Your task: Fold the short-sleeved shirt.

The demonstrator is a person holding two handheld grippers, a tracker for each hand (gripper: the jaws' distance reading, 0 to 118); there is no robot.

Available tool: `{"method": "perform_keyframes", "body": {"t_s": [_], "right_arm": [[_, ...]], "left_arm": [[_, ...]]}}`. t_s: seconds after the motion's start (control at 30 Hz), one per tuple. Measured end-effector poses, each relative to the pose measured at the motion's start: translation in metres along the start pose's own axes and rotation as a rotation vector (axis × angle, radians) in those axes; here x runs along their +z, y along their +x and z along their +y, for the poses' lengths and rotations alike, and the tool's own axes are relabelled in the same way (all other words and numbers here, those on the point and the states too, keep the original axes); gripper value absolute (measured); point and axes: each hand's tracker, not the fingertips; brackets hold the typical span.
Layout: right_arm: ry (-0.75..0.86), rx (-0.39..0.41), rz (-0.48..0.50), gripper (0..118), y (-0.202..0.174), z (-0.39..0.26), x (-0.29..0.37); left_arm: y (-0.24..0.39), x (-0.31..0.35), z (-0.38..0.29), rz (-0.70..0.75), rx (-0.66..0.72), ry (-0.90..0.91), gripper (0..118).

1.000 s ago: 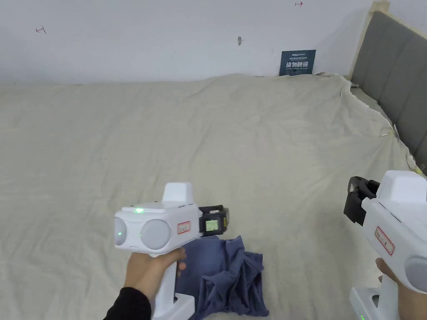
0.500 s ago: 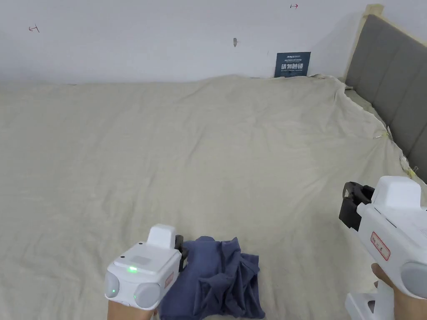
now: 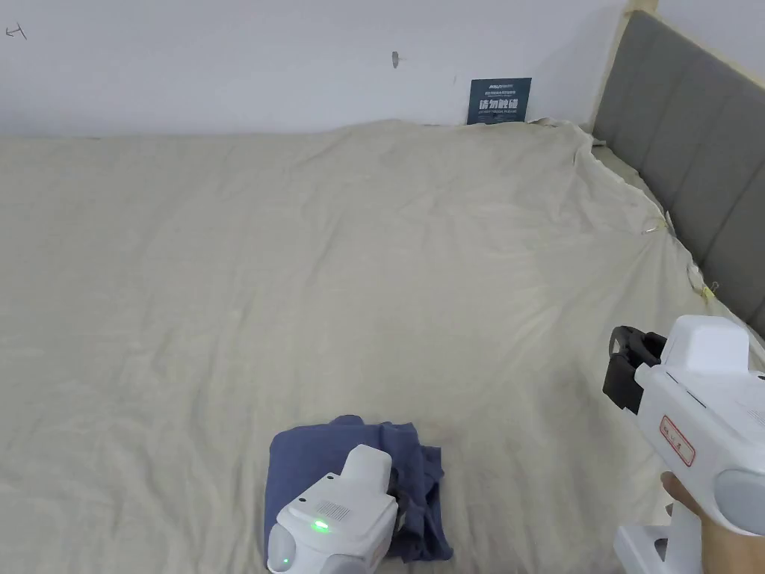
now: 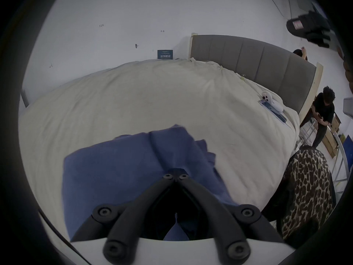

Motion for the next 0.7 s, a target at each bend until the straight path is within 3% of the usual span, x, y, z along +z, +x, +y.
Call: {"method": "perform_keyframes", "body": {"t_s": [0.4, 0.7], "right_arm": [[0.0, -0.006, -0.009, 0, 0.01, -0.003, -0.002], [0.056, -0.011, 0.023, 0, -0.006, 0.006, 0.006]], "left_arm": [[0.011, -0.004, 0.003, -0.025, 0.031, -0.015, 0], [-0.029, 0.073, 0.074, 0.02, 0.06, 0.25, 0]]}}
